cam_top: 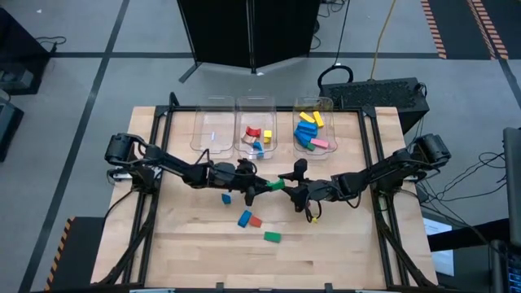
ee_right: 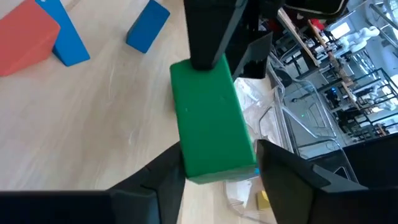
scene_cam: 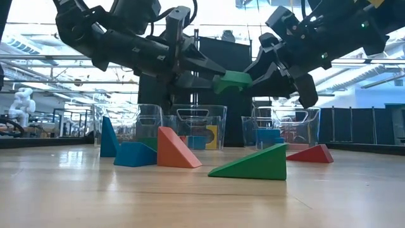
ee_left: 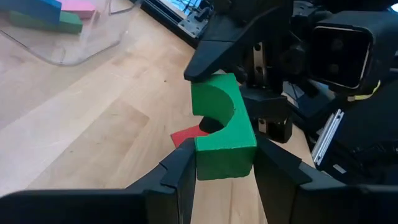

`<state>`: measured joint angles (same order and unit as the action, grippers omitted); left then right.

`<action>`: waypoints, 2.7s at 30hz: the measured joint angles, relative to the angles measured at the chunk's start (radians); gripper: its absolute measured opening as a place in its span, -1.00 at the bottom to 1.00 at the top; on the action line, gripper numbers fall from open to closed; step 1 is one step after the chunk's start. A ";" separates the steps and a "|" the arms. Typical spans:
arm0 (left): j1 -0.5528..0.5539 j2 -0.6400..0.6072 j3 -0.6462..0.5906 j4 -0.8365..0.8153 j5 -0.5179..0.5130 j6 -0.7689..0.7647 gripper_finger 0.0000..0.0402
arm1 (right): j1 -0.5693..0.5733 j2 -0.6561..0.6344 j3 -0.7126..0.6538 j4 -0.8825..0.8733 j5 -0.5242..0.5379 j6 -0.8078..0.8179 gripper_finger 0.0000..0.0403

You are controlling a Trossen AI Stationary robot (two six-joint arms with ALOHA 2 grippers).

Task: Sort blocks by size
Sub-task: Put the green arch block into the center transparent bin

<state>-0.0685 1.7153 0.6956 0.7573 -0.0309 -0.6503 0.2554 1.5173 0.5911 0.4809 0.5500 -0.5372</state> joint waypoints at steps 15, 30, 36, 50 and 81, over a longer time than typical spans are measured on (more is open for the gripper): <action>0.004 0.000 0.001 -0.003 -0.008 0.029 0.00 | 0.000 0.000 0.000 0.021 -0.033 0.038 -0.35; 0.052 -0.260 0.001 -0.265 0.025 0.222 0.31 | -0.059 0.000 0.002 0.017 -0.024 0.045 -0.35; -0.018 -0.405 0.001 -0.507 -0.147 0.317 0.31 | -0.120 0.000 0.098 -0.040 -0.057 0.095 -0.35; -0.245 -0.455 0.001 -0.841 -0.596 0.260 0.31 | -0.424 0.014 0.542 -0.539 -0.335 0.323 -0.35; -0.299 -0.316 0.000 -0.923 -0.657 0.211 0.31 | -0.712 0.541 0.922 -0.797 -0.898 0.464 -0.08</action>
<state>-0.3672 1.3990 0.6956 -0.1661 -0.6879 -0.4389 -0.4564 2.0581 1.5135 -0.3162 -0.3481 -0.0728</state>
